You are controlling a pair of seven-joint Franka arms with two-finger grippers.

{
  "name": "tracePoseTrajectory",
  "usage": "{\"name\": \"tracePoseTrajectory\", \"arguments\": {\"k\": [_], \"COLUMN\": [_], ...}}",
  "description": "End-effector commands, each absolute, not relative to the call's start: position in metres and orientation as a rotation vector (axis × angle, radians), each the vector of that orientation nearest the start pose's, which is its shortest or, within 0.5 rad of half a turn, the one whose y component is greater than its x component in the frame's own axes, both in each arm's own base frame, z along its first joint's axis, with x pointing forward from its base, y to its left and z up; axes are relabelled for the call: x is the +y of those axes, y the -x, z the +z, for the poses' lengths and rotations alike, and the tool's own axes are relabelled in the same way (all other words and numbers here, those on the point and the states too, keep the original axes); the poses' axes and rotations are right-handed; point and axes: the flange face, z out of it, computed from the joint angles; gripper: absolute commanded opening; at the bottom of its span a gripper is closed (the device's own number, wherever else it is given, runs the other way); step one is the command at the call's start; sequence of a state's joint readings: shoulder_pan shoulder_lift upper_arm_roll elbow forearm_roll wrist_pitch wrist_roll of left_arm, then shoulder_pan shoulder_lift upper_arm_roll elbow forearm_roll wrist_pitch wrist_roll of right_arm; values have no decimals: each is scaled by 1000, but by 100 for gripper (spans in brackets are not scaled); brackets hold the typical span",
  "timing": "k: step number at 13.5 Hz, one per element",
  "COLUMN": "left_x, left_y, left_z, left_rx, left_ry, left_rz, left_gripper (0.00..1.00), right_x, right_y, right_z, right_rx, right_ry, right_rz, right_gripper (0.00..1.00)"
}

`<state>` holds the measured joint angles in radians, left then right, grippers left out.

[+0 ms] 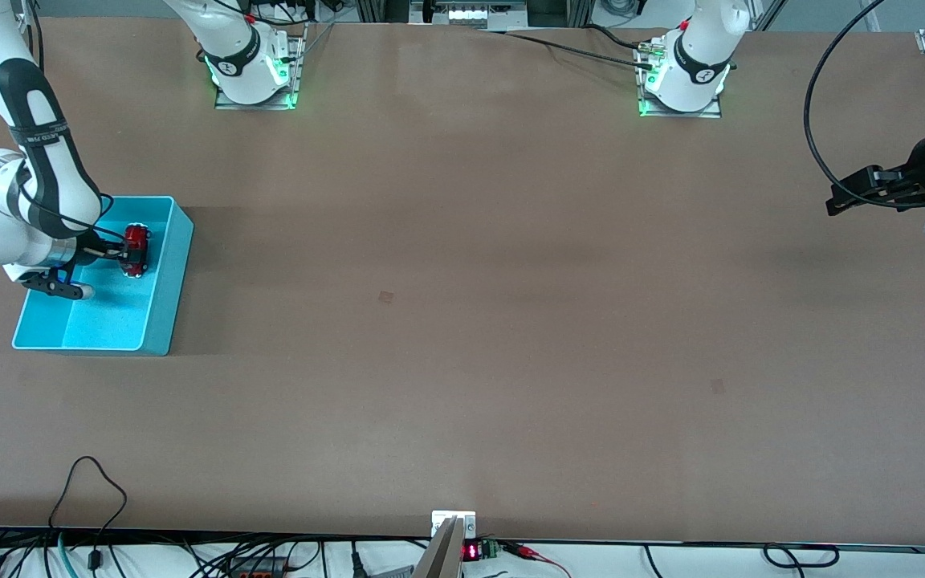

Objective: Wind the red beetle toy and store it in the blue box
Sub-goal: 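Open the right gripper and withdraw it from the box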

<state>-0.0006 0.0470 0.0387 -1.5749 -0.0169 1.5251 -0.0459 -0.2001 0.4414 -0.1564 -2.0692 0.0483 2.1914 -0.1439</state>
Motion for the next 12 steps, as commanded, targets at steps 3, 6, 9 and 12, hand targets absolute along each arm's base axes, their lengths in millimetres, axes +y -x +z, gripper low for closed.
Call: {"name": "tracePoseTrajectory", "arguments": {"k": [3, 6, 9, 12], "left_x": [21, 20, 26, 23], "left_y": [-561, -561, -565, -568], "left_z": [594, 596, 602, 601], "left_rx": [-111, -113, -128, -123], "left_ry": [3137, 3139, 3142, 3141], "left_rz": [161, 152, 87, 55], "left_gripper": [100, 100, 100, 100], "right_x": [-194, -183, -162, -124], "right_y": [-540, -567, -574, -573], "right_z": [266, 363, 442, 524], "right_rx": [320, 271, 206, 101], "right_ry": [3052, 3047, 3043, 3082], "right_rz": [341, 295, 271, 200], "right_gripper": [100, 100, 100, 100]}}
